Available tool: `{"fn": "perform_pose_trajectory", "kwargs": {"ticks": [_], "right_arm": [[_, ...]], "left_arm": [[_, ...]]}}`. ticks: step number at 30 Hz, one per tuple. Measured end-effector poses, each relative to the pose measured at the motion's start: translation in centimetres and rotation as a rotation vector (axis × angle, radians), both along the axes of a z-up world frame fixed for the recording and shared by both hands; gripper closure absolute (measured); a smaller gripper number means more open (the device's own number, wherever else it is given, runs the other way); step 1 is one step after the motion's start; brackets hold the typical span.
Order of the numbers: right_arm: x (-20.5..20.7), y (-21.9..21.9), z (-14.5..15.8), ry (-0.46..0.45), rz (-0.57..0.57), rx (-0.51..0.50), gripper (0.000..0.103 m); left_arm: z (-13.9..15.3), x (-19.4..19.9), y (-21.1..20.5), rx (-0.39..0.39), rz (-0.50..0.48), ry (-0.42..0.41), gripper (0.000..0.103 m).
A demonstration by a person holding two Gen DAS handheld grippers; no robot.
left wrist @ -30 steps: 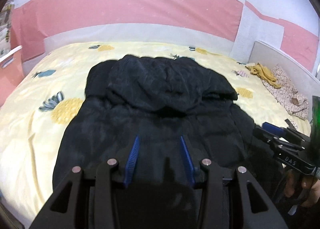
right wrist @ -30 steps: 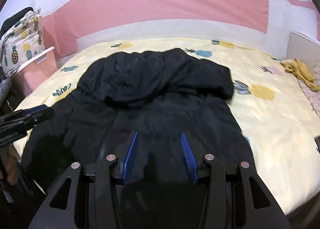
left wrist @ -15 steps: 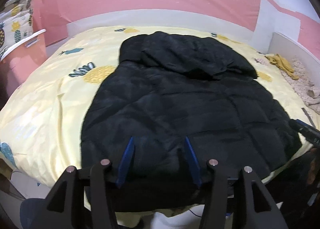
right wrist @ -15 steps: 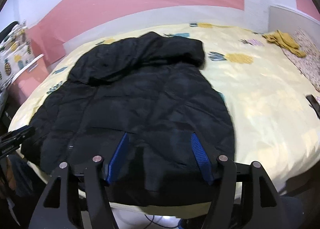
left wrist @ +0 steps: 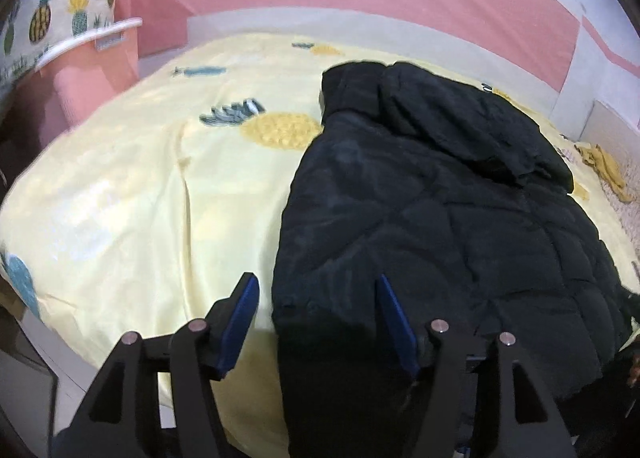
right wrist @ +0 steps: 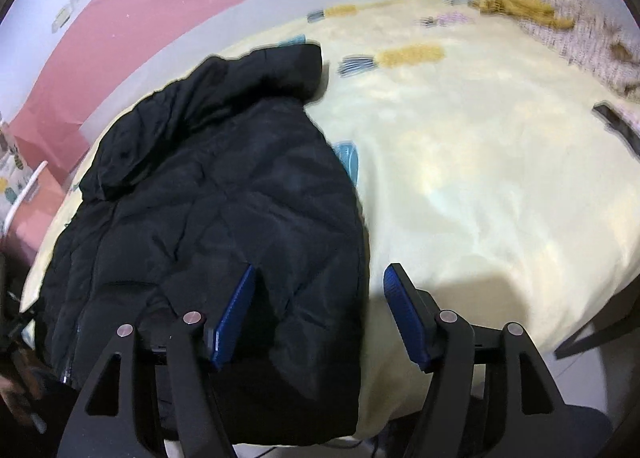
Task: Fold large clothes
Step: 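Grasp the jacket hem with both grippers and lift it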
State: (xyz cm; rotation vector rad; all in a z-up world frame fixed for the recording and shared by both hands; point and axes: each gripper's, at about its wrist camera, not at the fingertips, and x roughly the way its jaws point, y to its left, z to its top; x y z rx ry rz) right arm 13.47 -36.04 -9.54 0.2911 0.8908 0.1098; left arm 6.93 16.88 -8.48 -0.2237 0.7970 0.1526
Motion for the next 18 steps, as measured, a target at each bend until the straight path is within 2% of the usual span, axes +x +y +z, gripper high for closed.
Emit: {"fn": "perform_pose_trajectory", "kwargs": {"ticks": [6,10,14,18], "right_arm": [[-0.6,0.2,-0.7,0.024,0.045,0.079,0.036],[-1.2,0.4,-0.9,0.041,0.080,0.123,0.036],[-1.0,0.6,-1.0,0.051,0.091,0.123,0.036],[-0.6,0.9,-1.1,0.064,0.102,0.126,0.036]], "left_arm": [[-1.5,-0.8,-0.5,-0.115,-0.042,0.019,0.037],[-1.9,-1.6,-1.2,-0.123,-0.051,0.007,0.036],[-2.1,-1.5,-1.0,-0.145,-0.052,0.010,0.036],[-2.1,-1.1,-1.9,-0.075,-0.066,0.029,0.039]]}}
